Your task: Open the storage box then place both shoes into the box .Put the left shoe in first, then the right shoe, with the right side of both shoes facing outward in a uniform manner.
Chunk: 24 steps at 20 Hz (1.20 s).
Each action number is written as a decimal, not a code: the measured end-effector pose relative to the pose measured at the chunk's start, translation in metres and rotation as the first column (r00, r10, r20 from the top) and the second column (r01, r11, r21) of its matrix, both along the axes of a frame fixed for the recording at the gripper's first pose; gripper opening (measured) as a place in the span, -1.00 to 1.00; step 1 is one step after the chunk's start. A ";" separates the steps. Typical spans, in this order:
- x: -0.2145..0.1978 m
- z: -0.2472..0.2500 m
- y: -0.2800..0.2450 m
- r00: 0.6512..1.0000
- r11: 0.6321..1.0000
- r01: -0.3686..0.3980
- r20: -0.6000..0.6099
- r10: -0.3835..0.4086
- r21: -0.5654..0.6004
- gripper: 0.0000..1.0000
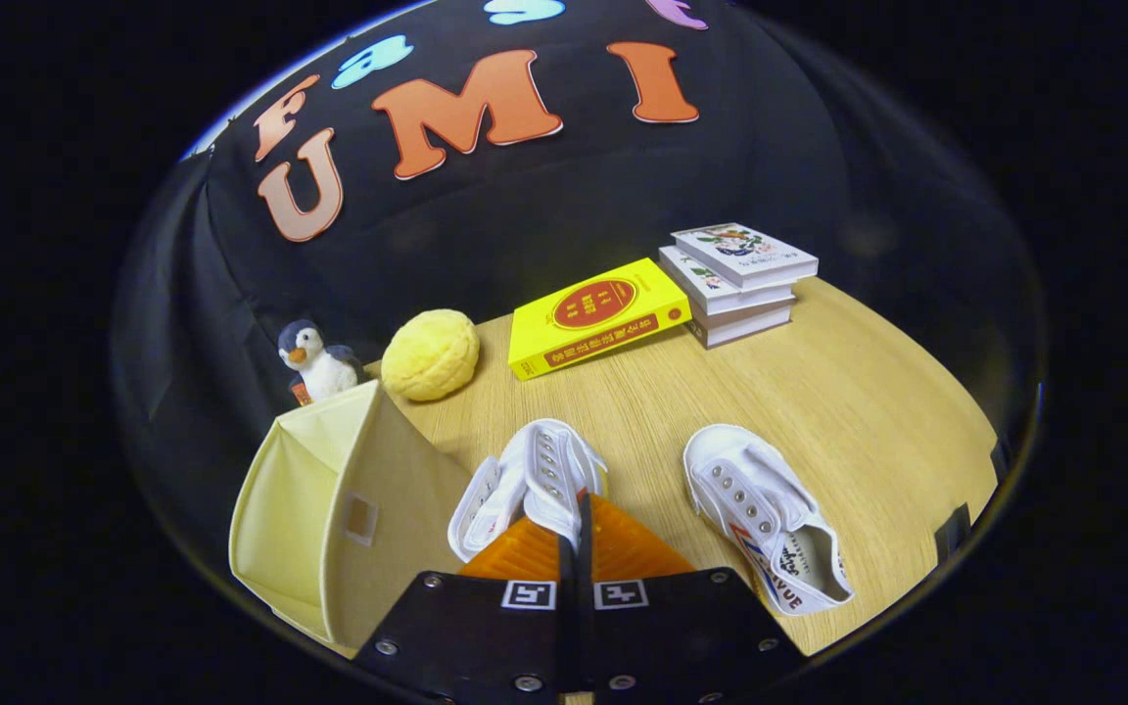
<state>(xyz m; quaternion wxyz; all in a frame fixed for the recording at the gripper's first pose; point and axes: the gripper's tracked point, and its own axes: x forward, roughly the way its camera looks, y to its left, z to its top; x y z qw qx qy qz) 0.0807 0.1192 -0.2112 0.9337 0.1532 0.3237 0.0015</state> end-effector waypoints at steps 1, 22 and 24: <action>0.003 0.015 0.003 1.000 1.000 0.001 0.019 -0.001 0.000 -1.00; -0.008 0.064 0.229 0.994 0.979 -0.113 0.024 0.111 0.170 -1.00; -0.007 0.054 0.236 0.994 0.982 -0.107 0.015 0.106 0.158 -1.00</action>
